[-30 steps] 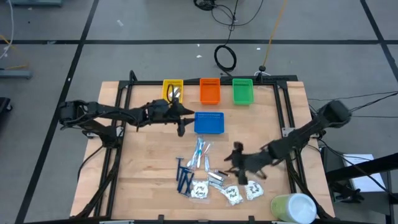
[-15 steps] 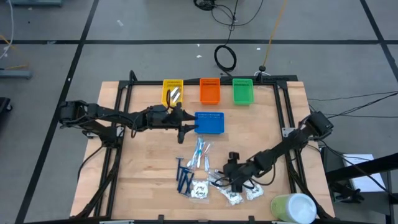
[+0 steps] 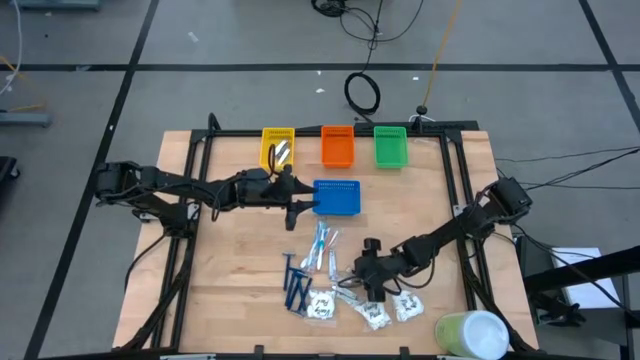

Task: Pick & Place Travel size toiletries
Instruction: Put the silver nail cutter into the yellow basket

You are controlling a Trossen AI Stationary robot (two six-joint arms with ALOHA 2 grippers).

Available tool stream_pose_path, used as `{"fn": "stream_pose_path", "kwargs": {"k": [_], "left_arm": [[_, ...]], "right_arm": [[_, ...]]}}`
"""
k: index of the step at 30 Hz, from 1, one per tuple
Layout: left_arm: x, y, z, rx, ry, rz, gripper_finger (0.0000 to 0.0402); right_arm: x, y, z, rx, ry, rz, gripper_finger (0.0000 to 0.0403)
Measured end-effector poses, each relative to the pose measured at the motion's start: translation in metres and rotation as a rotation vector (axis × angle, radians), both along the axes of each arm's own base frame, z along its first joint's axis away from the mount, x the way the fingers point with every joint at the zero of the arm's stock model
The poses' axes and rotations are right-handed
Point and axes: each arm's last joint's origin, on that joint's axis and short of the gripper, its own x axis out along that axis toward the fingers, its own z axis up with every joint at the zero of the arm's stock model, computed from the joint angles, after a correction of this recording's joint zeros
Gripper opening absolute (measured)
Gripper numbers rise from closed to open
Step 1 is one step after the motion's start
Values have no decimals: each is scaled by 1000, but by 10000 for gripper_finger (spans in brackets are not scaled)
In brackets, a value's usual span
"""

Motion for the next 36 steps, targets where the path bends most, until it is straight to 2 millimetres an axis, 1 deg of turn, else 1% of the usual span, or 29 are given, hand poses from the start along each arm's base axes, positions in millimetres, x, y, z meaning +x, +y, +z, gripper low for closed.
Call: {"fn": "stream_pose_path", "kwargs": {"k": [7, 11, 18, 24, 26, 30, 33, 36], "left_arm": [[-1, 0, -3, -3, 34, 0, 173], [-1, 0, -3, -3, 33, 0, 173], [-1, 0, -3, 3, 33, -1, 173], [-1, 0, -3, 41, 35, -9, 173], [-1, 0, -3, 56, 36, -13, 173], [-1, -1, -3, 50, 36, -15, 173], [-1, -1, -3, 49, 36, -15, 173], [-1, -1, -3, 39, 34, -13, 173]], "right_arm": [[5, -17, -1, -32, 24, -22, 193], [4, -22, -3, 5, 69, -31, 168], [3, -23, -4, 28, 90, -36, 114], [0, -26, -6, 28, 133, -39, 53], [-1, -27, -2, 30, 127, -37, 40], [-4, -28, 12, 28, 90, -15, 40], [-9, -30, 27, 16, 59, 10, 40], [-10, -32, 50, -24, -62, 13, 45]]}}
